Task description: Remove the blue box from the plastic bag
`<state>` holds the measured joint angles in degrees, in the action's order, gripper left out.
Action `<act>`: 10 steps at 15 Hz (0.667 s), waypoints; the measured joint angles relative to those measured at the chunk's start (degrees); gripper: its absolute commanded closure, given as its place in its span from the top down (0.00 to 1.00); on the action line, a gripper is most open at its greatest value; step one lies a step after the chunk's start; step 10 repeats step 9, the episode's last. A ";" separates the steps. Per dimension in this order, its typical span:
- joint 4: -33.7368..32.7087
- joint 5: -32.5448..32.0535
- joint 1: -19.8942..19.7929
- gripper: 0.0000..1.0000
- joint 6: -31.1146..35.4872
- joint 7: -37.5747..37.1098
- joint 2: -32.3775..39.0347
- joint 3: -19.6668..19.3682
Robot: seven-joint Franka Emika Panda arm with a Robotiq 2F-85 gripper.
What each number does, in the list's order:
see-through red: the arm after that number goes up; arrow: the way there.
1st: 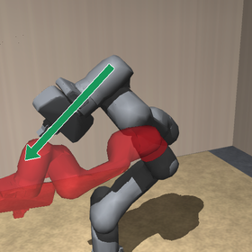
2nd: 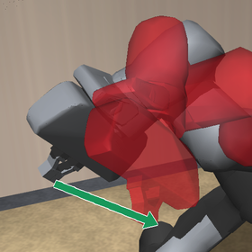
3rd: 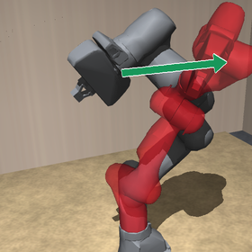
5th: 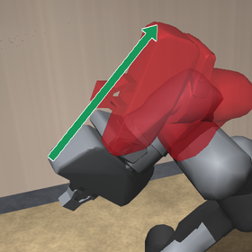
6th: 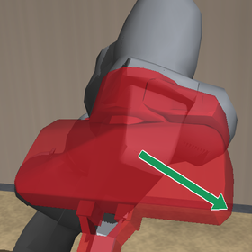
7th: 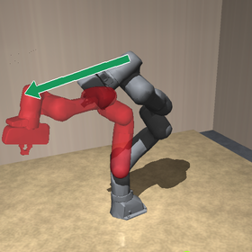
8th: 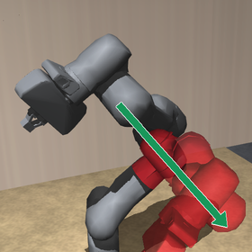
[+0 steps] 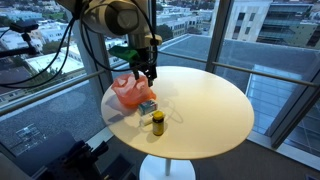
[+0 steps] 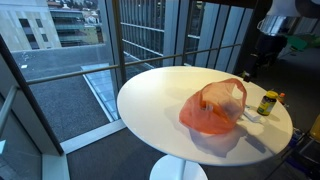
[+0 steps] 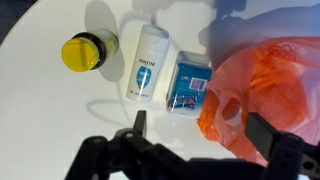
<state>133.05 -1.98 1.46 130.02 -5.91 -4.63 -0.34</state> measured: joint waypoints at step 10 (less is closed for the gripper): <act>0.96 3.65 1.07 1.00 -4.37 7.46 -5.91 0.63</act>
